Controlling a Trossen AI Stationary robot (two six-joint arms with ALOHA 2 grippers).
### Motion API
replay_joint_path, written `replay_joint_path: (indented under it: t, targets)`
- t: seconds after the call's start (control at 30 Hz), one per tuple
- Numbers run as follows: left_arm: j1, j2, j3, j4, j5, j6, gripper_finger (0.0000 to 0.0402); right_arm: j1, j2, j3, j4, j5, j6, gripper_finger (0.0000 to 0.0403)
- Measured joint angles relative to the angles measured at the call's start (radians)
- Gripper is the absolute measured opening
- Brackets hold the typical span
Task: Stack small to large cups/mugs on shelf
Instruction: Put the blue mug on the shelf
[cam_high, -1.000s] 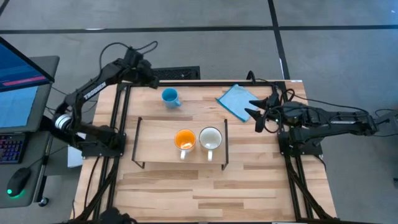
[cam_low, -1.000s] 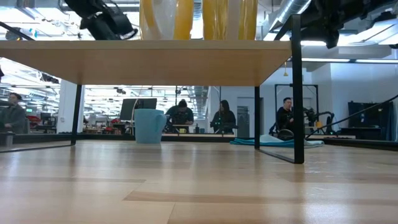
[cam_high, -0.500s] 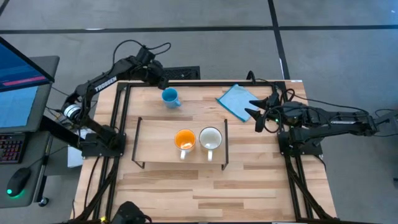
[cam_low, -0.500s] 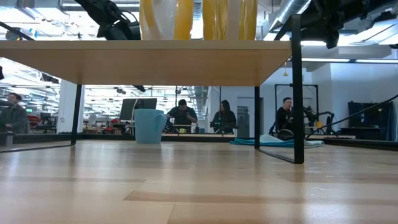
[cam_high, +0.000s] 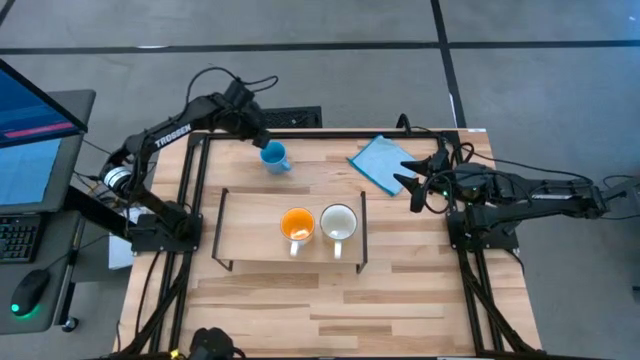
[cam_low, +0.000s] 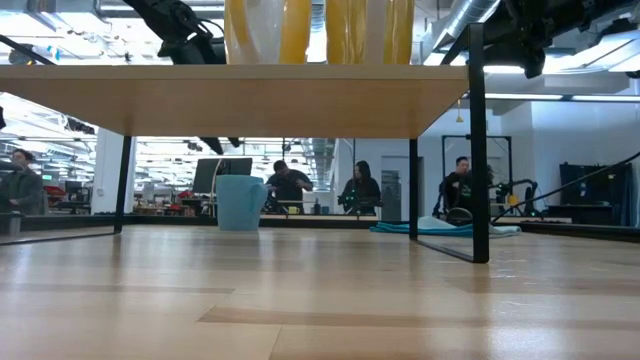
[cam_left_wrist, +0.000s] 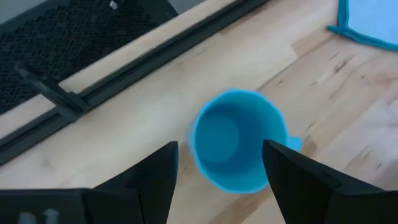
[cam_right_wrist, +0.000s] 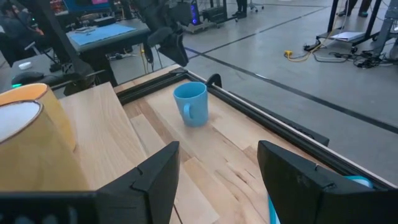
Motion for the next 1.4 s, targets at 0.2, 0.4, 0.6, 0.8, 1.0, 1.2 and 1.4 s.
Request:
replay_joint_path:
  t: [0.2,0.4,0.6,0.8,1.0,1.2,1.4]
  targets:
    - [-0.009,0.043,0.0,-0.029,0.008,-0.054,0.0224,0.0,0.0,0.0,0.0,0.0,0.0,0.024]
    - [-0.013,0.104,-0.002,-0.036,0.033,-0.062,0.0224,0.0,0.0,0.0,0.0,0.0,0.0,0.024]
    - [-0.026,0.116,-0.002,-0.023,-0.038,-0.045,0.0224,0.0,0.0,0.0,0.0,-0.003,0.0,0.024]
    - [-0.038,0.124,-0.002,-0.019,-0.066,-0.036,0.0224,0.0,0.0,0.0,0.001,-0.003,0.001,0.024]
    - [-0.05,0.166,-0.002,-0.013,-0.064,-0.026,0.0224,0.001,0.0,0.0,0.001,-0.004,0.001,0.024]
    - [-0.051,0.181,-0.002,0.003,-0.07,-0.014,0.0224,0.002,0.0,0.0,0.001,-0.008,0.001,0.024]
    - [-0.049,0.181,-0.002,0.002,-0.071,0.016,0.0224,0.002,0.0,0.0,0.001,-0.012,0.001,0.024]
